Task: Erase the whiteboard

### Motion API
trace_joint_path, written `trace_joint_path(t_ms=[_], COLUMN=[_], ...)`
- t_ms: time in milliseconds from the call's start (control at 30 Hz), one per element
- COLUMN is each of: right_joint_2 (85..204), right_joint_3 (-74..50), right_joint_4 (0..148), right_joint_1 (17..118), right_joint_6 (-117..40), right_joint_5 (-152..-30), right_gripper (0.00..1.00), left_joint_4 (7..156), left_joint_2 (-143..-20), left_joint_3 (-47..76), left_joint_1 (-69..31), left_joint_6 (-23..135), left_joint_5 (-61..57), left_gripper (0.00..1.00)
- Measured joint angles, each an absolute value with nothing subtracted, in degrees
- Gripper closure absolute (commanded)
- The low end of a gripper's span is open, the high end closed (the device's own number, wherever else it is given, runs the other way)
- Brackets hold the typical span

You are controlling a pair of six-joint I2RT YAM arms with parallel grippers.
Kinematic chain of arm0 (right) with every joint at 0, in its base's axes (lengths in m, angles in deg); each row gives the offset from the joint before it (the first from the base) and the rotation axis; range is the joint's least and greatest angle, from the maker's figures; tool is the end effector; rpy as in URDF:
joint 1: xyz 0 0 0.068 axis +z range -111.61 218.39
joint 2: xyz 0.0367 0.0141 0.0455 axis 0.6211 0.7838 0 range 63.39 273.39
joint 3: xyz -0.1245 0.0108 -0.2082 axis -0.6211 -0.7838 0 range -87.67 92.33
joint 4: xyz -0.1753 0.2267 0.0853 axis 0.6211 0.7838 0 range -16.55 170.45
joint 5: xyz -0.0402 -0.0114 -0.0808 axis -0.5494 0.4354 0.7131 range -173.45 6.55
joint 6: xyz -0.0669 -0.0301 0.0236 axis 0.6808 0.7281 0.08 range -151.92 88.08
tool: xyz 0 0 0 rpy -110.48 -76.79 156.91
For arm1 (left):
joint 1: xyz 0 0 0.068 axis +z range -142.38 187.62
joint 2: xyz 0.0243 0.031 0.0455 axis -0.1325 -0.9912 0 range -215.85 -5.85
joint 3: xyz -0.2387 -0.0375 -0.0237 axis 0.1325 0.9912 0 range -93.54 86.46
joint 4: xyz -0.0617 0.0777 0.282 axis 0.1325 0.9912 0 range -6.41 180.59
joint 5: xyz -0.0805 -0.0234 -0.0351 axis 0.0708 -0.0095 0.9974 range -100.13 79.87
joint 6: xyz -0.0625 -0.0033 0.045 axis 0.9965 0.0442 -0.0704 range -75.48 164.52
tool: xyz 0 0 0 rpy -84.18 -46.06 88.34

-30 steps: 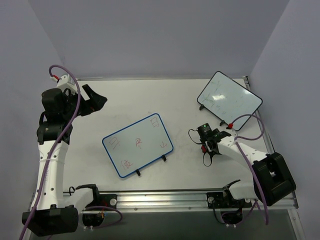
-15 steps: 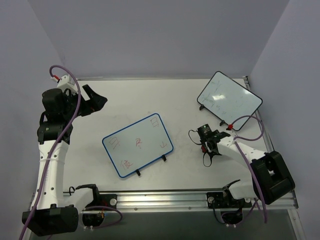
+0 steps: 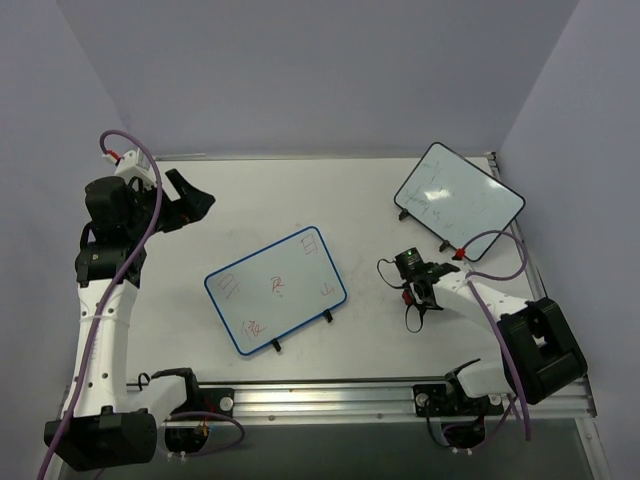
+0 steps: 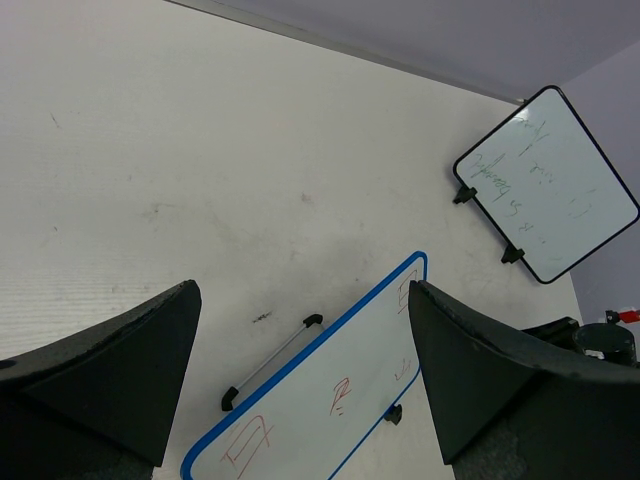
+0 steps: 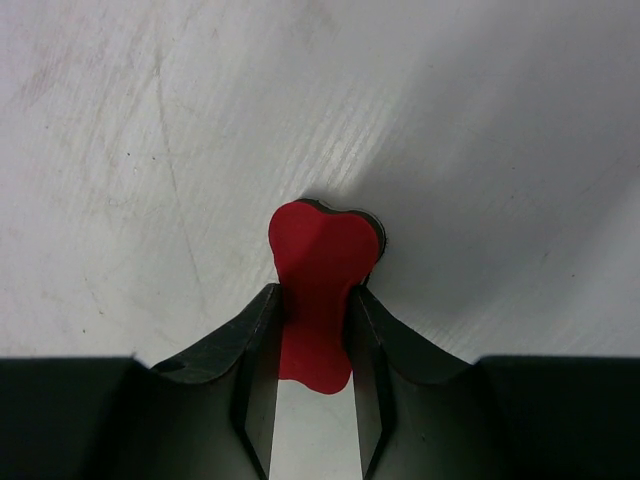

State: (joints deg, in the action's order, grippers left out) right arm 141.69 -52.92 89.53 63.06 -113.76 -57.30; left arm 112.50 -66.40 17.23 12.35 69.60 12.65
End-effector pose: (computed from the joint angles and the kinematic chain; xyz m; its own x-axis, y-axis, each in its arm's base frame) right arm 0.2735 0.0937 0.0741 -0.2817 0.8484 -0.4481 0.7517 0.4854 0.4464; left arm 0.3051 -0.0001 0.3721 -0.4333 -0.4281 -0.7930 0.1128 0.8473 -0.5190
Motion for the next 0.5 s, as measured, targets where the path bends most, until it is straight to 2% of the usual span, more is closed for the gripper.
trace_joint_path(t_ms=[133, 300, 500], right_joint_2=[141.34, 138.15, 128.45], right_joint_3=[-52.9, -51.22, -48.64], right_joint_4=[89.4, 88.92, 80.76], right_joint_1=[63.06, 63.26, 65.44], right_joint_6=[-111.71, -103.88, -90.31], right_joint_5=[-57.17, -56.53, -57.78], right_gripper=[1.0, 1.0, 1.0], left_joint_4=[112.47, 111.8, 111.64], left_joint_2=[-66.58, -66.47, -65.99], left_joint_3=[17.23, 18.41, 23.66], left_joint_1=[12.35, 12.5, 16.15], left_joint_6=[69.6, 70.17, 71.94], left_joint_5=[12.65, 12.26, 10.64], left_gripper=[0.06, 0.06, 0.0])
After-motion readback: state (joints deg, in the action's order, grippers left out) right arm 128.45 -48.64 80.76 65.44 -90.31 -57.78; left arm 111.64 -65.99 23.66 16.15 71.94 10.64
